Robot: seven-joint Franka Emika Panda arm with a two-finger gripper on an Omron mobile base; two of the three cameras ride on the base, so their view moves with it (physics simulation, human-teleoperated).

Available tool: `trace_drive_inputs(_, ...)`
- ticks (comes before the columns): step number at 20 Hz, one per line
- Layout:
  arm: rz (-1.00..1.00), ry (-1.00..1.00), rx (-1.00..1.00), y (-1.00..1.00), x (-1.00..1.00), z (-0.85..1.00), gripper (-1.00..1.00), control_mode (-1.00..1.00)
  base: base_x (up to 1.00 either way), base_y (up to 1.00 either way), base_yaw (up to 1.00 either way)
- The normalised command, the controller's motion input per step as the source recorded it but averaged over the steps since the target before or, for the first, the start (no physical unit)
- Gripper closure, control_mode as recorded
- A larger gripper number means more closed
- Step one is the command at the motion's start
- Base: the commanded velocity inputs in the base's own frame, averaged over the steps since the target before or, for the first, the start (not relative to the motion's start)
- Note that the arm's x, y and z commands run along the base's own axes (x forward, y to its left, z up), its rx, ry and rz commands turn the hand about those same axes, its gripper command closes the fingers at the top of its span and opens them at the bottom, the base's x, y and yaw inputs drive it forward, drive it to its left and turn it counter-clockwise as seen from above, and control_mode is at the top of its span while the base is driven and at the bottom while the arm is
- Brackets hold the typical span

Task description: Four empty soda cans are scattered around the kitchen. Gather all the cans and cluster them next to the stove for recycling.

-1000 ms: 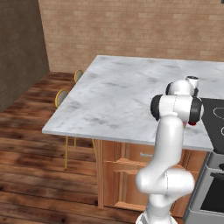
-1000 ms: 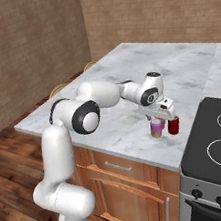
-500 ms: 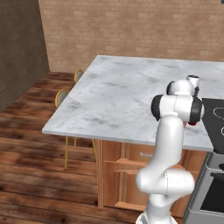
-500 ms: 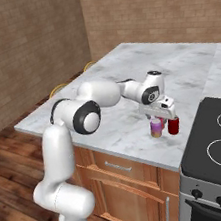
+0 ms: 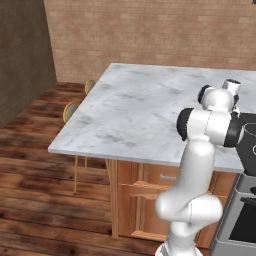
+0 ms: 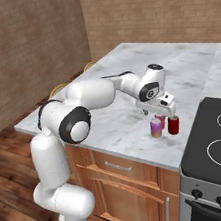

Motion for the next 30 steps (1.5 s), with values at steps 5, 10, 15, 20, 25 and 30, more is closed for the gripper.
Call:
trace_drive_inputs(5,0.01,-0.22,-0.08,0.84,-1.0,0.18,-1.0,-1.0,0.0,0.0,0.0)
trace_drive_inputs(10,0.01,-0.21,-0.08,0.41,-0.99,0.83,-1.0,-1.0,0.0,0.0,0.0)
trace_drive_inputs(15,0.0,-0.06,-0.08,0.08,-0.8,1.0,-1.0,-1.0,0.0,0.0,0.0)
trace_drive_inputs(20,0.0,0.0,-0.04,0.05,-0.69,0.98,-1.0,-1.0,0.0,0.0,0.0)
trace_drive_inputs(25,0.0,0.03,0.0,0.22,-0.78,0.72,-1.0,-1.0,0.0,0.0,0.0)
trace_drive_inputs(30,0.04,0.01,0.0,0.3,-0.78,0.32,-1.0,-1.0,0.0,0.0,0.0)
